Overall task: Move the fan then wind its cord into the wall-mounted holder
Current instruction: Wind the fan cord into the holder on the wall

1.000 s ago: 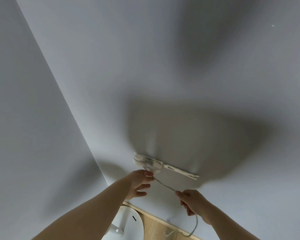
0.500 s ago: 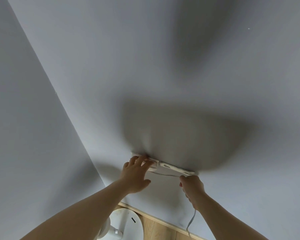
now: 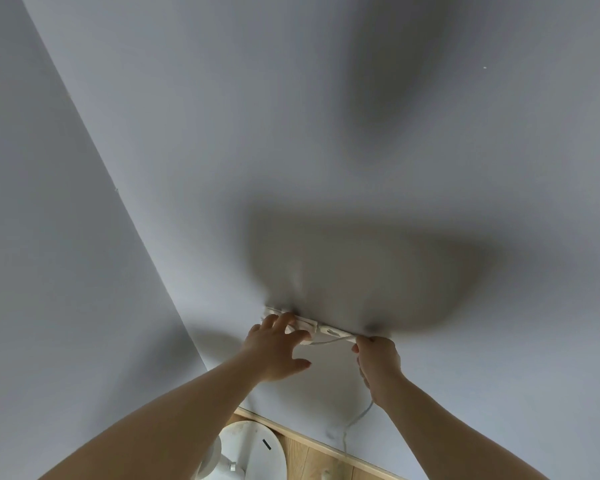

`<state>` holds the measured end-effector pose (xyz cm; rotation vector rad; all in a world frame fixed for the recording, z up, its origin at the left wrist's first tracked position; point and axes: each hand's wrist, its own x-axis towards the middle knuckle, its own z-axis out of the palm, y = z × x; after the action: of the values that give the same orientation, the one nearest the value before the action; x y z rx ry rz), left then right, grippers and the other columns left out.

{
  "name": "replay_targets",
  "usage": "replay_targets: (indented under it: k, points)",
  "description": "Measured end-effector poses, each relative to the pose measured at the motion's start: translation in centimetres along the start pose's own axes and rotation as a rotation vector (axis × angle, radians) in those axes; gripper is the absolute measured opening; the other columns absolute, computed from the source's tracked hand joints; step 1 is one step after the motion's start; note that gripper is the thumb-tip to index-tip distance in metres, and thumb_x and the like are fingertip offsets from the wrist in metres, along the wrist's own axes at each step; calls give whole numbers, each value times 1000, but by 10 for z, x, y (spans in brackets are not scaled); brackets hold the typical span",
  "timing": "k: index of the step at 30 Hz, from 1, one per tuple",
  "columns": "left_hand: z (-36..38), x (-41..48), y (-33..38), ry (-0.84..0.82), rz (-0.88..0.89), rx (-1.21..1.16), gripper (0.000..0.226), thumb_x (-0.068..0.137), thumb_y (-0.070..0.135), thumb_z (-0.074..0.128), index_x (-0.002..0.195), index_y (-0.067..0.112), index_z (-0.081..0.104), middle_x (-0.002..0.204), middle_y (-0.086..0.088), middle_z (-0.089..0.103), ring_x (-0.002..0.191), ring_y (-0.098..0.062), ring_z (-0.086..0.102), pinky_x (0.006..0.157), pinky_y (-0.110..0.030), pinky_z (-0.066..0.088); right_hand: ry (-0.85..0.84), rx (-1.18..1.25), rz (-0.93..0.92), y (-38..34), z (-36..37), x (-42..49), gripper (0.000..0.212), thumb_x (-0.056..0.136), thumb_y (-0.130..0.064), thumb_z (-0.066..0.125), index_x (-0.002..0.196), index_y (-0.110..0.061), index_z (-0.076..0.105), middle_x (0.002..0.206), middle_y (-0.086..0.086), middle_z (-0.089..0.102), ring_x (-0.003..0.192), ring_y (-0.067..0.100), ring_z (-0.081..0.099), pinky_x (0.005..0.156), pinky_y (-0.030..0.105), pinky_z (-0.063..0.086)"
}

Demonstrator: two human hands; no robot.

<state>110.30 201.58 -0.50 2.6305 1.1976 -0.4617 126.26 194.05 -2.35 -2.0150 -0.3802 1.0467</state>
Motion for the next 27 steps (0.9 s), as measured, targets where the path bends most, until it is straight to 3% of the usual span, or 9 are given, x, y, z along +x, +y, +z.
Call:
replay_targets:
  k: [6, 8, 10, 13, 16, 19, 23, 25, 27]
  points:
    - [5, -4, -13, -34, 67, -59, 60, 91, 45, 50, 146, 39, 26, 161, 4, -1, 149, -20, 1, 118, -40, 21, -76, 262, 72, -17, 1, -20, 27, 88, -10, 42, 62, -11, 47, 39, -2, 33, 34, 13, 23, 38, 20, 18]
    - [5, -3, -13, -29, 62, -178, 61, 92, 40, 51, 147, 36, 25, 161, 5, 1, 149, -19, 1, 118, -38, 19, -147, 363, 82, -27, 3, -26, 26, 87, -10, 41, 62, -12, 48, 34, -5, 32, 28, 10, 23, 38, 19, 17]
    - [4, -2, -13, 93, 18, -419, 56, 92, 28, 55, 144, 28, 35, 158, 2, 20, 146, -16, 18, 115, -28, 22, -231, 420, 71, -39, 5, -33, 27, 87, -10, 40, 62, -11, 50, 32, -6, 34, 24, 8, 23, 37, 18, 17]
    - [-3, -5, -20, 358, -187, -682, 36, 91, 16, 57, 127, 18, 57, 135, -3, 52, 124, -17, 51, 98, -20, 37, -345, 367, 61, -59, 11, -43, 30, 89, -10, 43, 59, -12, 49, 34, -5, 36, 27, 8, 27, 42, 20, 19]
    - [-16, -11, -33, 471, -377, -804, 23, 91, 14, 51, 109, 17, 65, 106, -4, 59, 102, -20, 61, 80, -21, 40, -409, 85, 9, -78, 15, -52, 33, 93, -17, 47, 60, -15, 53, 51, -3, 41, 48, 10, 33, 51, 22, 27]
    - [-30, -19, -42, 477, -422, -855, 19, 91, 16, 50, 101, 17, 67, 96, -3, 64, 96, -20, 61, 77, -21, 38, -402, -103, -55, -91, 19, -53, 34, 96, -18, 47, 63, -16, 56, 56, -2, 35, 51, 9, 30, 52, 20, 26]
    - [-49, -30, -33, 399, -279, -1083, 14, 91, 14, 53, 86, 20, 64, 91, 0, 66, 90, -19, 64, 75, -26, 46, -481, 101, 58, -99, 33, -54, 29, 96, -8, 45, 69, -7, 57, 56, 2, 43, 39, 7, 39, 33, 14, 32]
    - [-59, -35, -25, 348, -229, -1134, 15, 91, 15, 52, 96, 15, 67, 97, -2, 68, 96, -23, 66, 77, -28, 51, -503, 155, 90, -101, 39, -58, 27, 94, -5, 46, 71, -4, 58, 56, 5, 53, 36, 8, 48, 36, 14, 40]
    - [-64, -37, -24, 360, -236, -1034, 22, 90, 18, 55, 107, 12, 68, 103, -2, 69, 102, -24, 66, 86, -31, 51, -529, 166, 97, -104, 44, -63, 28, 94, -11, 45, 72, -2, 59, 49, 6, 60, 41, 12, 52, 40, 17, 40]
